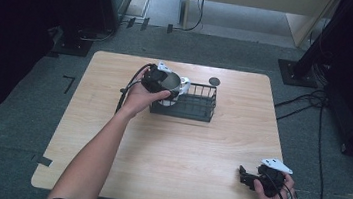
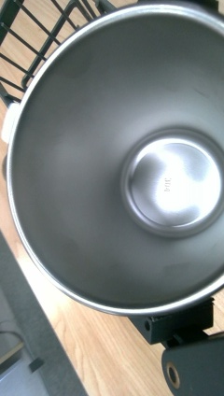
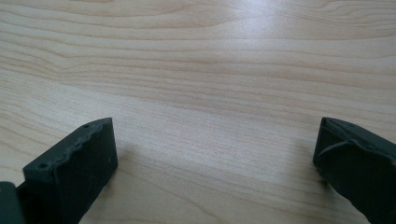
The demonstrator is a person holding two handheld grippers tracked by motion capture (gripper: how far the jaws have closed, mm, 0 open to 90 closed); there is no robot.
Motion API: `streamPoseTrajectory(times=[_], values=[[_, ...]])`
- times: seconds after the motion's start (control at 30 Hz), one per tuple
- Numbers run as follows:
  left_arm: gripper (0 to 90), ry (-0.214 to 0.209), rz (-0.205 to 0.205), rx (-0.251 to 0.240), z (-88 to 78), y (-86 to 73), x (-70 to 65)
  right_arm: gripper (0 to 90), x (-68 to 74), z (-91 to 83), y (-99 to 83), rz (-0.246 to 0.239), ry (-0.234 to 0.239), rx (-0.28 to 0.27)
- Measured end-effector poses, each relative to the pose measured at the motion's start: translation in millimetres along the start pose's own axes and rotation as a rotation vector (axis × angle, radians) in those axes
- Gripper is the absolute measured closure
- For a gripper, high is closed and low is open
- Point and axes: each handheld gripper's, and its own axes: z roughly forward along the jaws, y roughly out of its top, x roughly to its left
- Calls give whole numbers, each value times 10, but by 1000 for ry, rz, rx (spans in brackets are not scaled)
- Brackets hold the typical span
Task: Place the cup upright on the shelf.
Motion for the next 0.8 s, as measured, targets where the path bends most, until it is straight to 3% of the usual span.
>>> streamPoseTrajectory(times=[0.23,0.53,0.63,0.7,0.77,0.8], values=[[24,32,-25,-3,-72,-2,-11,0,0,0,0,0,0,0],[10,17,-53,-36,-175,-1,5,0,0,0,0,0,0,1],[0,-5,-76,-73,-211,19,16,0,0,0,0,0,0,0],[0,-29,-119,-121,-277,44,58,0,0,0,0,0,0,0],[0,-29,-126,-126,-303,48,70,0,0,0,0,0,0,0],[0,-9,-134,-127,-324,50,76,0,1,0,0,1,0,1]])
